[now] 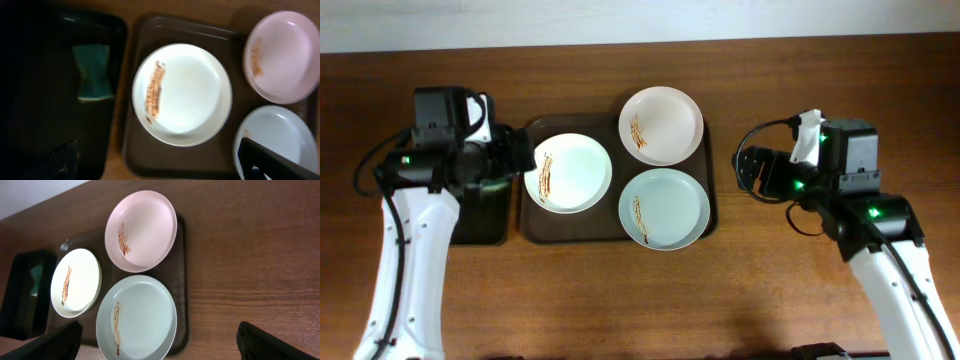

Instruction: Clean dirty plates on tray and stack at the side

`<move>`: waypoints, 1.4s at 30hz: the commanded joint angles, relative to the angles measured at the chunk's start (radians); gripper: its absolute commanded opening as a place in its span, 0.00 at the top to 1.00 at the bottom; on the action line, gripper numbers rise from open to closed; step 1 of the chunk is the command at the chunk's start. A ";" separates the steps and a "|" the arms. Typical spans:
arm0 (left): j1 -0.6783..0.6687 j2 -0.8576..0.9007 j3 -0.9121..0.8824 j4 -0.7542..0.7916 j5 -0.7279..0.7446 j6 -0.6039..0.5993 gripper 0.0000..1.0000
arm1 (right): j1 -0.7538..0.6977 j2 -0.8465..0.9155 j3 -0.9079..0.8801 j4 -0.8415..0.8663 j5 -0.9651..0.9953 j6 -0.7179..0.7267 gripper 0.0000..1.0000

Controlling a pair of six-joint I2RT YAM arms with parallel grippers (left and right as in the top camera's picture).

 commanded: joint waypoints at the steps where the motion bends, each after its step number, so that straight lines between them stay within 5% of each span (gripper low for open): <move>1: 0.005 0.077 0.101 -0.009 -0.134 -0.009 0.01 | 0.000 0.070 0.028 0.037 0.008 0.040 0.01; 8: 0.080 0.178 0.143 -0.016 -0.211 -0.029 0.03 | 0.092 0.199 0.028 0.190 0.062 0.138 0.02; 16: 0.106 0.307 0.143 0.046 -0.210 -0.028 0.41 | 0.134 0.350 0.028 0.275 0.057 0.169 0.01; 27: 0.106 0.518 0.143 0.150 -0.200 -0.027 0.68 | 0.229 0.392 0.028 0.372 0.061 0.171 0.00; 39: 0.106 0.665 0.142 0.243 -0.122 0.103 0.64 | 0.273 0.392 0.028 0.384 0.083 0.199 0.01; 40: 0.106 0.669 0.142 0.242 -0.122 0.103 0.66 | 0.273 0.392 0.028 0.384 0.083 0.199 0.01; 42: 0.106 0.669 0.142 0.243 -0.122 0.103 0.89 | 0.273 0.392 0.028 0.384 0.083 0.200 0.01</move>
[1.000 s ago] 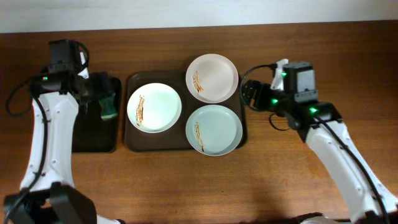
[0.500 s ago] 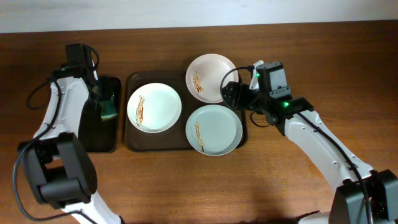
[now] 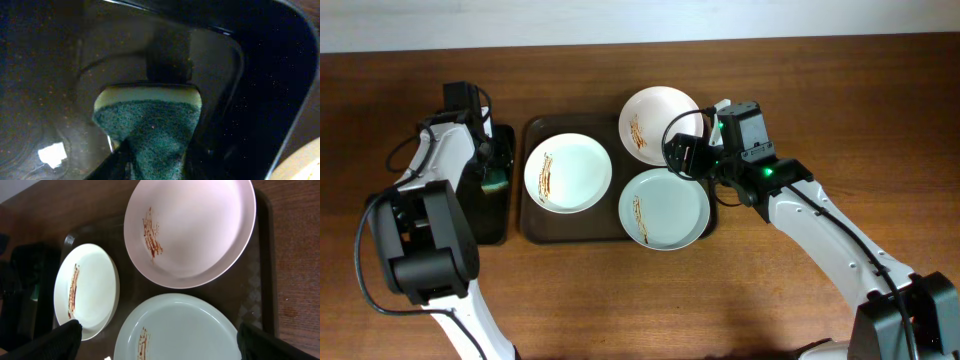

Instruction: Clean dirty plates on tray and stack at the side

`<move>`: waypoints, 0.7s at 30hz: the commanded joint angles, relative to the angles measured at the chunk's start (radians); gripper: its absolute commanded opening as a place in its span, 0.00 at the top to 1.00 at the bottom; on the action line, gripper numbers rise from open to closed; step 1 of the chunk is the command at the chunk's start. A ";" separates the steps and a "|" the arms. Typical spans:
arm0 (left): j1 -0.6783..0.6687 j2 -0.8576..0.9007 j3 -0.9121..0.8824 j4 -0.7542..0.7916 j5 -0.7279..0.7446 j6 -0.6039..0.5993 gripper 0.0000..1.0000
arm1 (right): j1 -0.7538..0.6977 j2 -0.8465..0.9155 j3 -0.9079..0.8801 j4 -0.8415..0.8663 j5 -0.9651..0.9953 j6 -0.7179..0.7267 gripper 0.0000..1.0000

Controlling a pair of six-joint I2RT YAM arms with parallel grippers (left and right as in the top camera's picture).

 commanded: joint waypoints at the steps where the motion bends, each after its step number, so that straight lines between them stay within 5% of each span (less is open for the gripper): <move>1: 0.000 0.025 0.016 0.001 0.027 0.019 0.97 | 0.007 0.005 0.023 0.004 0.019 0.005 0.01; 7: 0.001 0.000 0.045 -0.032 0.027 0.019 0.99 | 0.023 0.005 0.059 0.023 0.009 0.063 0.10; 16: 0.024 -0.078 0.336 -0.335 0.022 0.019 0.99 | 0.164 0.159 0.386 -0.077 0.050 0.031 0.13; 21: 0.024 -0.129 0.359 -0.378 0.023 0.019 0.99 | 0.217 0.348 0.427 -0.053 0.060 0.031 0.33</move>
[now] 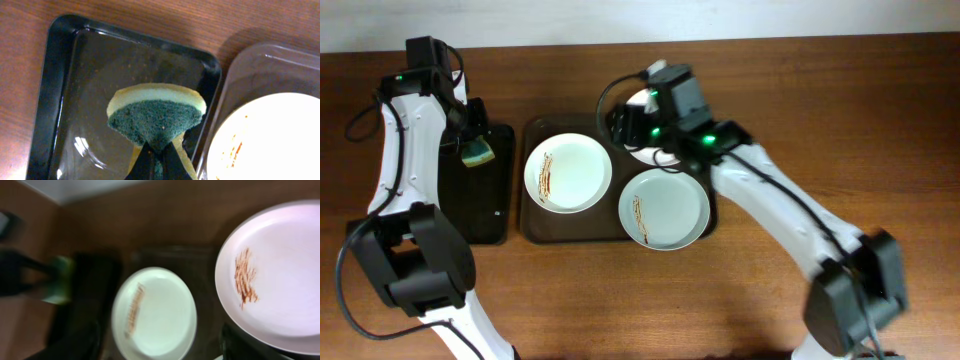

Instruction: Clean dirty plates on tray and stack at the side

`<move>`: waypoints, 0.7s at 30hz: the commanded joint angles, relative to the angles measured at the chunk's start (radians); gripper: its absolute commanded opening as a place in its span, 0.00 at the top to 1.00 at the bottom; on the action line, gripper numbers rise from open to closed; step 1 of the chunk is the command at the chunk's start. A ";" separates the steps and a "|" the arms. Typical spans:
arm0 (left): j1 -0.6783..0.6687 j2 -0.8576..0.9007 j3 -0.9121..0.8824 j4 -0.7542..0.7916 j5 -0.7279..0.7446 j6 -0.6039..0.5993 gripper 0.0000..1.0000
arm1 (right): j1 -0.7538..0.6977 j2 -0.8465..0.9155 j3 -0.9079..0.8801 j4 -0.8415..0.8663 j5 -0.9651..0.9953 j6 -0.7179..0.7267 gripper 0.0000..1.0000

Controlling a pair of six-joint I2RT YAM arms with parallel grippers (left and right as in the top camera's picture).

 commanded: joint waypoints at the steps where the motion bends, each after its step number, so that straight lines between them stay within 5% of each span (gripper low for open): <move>1: 0.003 -0.075 0.023 -0.010 0.005 0.009 0.99 | 0.029 0.132 0.013 0.014 0.026 -0.006 0.33; 10: -0.001 -0.097 0.023 -0.017 0.004 0.010 0.99 | 0.078 0.293 0.013 0.135 0.008 -0.006 0.34; 21: -0.001 -0.097 0.023 -0.017 0.005 0.010 0.99 | 0.100 0.376 0.013 0.135 0.059 0.032 0.51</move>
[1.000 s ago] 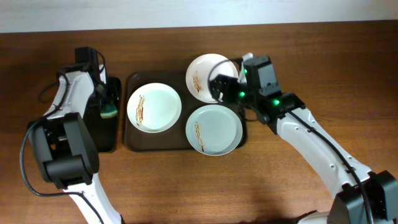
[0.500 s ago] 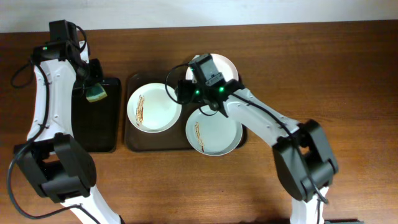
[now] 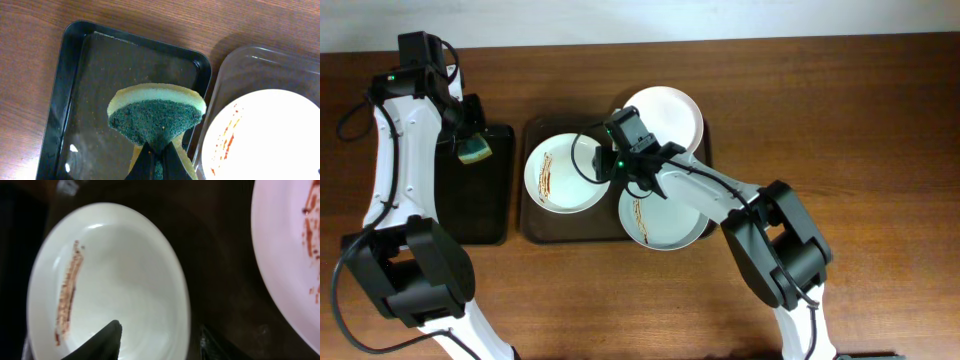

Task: Clean dirty plates on tray and stack at the side
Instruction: 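Bring the sponge with the left gripper down onto the white plate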

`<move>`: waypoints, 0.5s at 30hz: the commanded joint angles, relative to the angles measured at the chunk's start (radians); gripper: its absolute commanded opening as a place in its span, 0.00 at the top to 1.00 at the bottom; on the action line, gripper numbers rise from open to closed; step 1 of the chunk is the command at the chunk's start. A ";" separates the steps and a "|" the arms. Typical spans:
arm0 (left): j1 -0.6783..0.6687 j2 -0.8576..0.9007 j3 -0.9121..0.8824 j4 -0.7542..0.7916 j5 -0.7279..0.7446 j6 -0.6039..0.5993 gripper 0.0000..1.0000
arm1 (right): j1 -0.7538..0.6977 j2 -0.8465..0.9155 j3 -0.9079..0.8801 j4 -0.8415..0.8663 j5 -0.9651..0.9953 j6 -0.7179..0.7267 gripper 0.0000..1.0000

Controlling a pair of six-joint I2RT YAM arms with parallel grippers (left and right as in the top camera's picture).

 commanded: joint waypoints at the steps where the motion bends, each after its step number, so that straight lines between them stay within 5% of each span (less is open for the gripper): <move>1: 0.000 -0.039 0.023 -0.001 0.005 0.010 0.99 | 0.009 0.042 0.012 -0.007 0.026 0.026 0.53; 10: 0.000 -0.039 0.023 -0.003 0.024 0.009 0.99 | 0.037 0.045 0.012 -0.044 0.027 0.105 0.75; 12: 0.000 -0.039 0.023 -0.012 0.023 0.009 0.99 | 0.040 0.048 0.012 -0.046 0.031 0.113 0.95; 15: 0.000 -0.039 0.023 -0.023 0.026 0.009 0.99 | 0.037 0.049 0.012 -0.079 0.029 0.135 0.96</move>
